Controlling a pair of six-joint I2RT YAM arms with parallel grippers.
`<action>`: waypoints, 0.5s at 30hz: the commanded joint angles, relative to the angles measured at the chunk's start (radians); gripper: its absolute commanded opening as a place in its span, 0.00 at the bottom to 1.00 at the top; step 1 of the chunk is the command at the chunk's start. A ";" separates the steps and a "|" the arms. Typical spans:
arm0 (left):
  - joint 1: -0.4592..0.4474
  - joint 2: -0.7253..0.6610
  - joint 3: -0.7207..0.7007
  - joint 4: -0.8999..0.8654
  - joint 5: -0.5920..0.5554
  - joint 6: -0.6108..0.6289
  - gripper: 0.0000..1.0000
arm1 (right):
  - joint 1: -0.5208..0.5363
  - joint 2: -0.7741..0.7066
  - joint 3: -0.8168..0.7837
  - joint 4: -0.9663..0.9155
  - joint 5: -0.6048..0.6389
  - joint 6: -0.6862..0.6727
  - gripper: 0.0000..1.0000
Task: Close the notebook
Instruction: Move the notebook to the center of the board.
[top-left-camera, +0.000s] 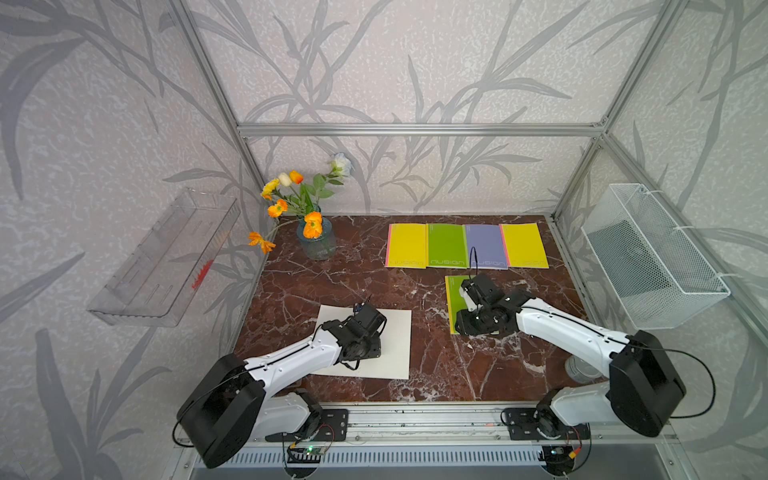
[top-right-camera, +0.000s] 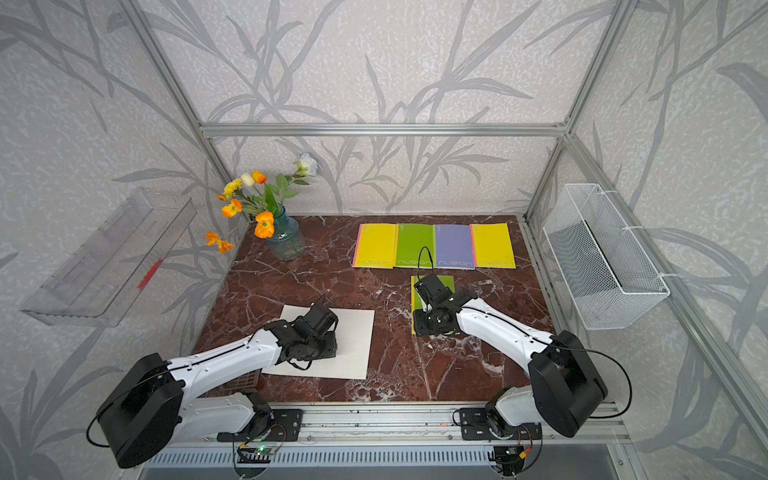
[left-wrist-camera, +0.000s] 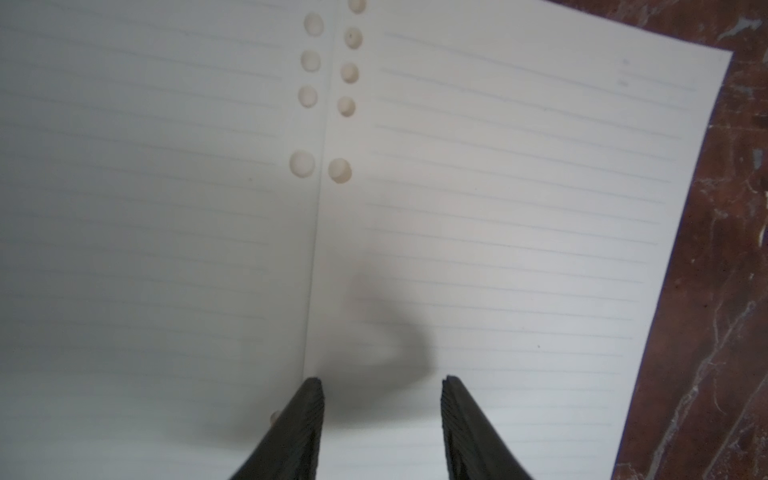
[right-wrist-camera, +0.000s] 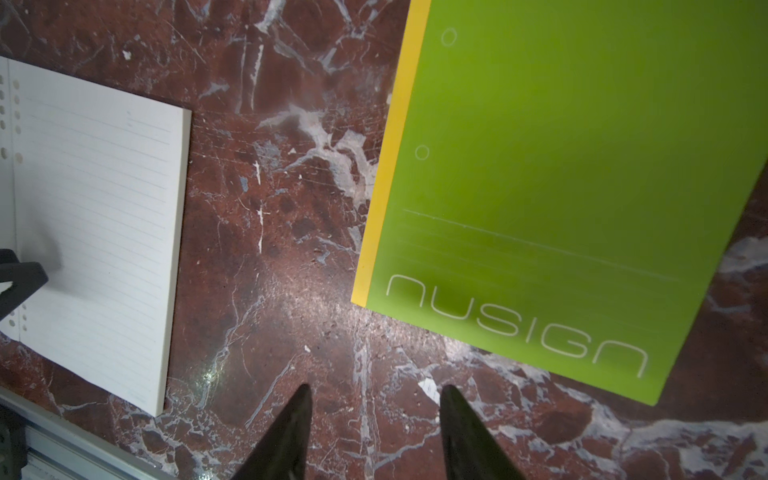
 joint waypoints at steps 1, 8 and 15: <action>0.003 0.018 -0.012 0.019 0.004 -0.010 0.48 | 0.006 0.020 -0.016 0.034 -0.008 0.004 0.51; 0.004 0.038 -0.010 0.003 0.002 -0.006 0.48 | 0.033 0.052 -0.014 0.067 -0.026 0.018 0.51; 0.003 0.103 -0.009 0.079 0.050 0.001 0.47 | 0.083 0.083 0.011 0.085 -0.031 0.029 0.51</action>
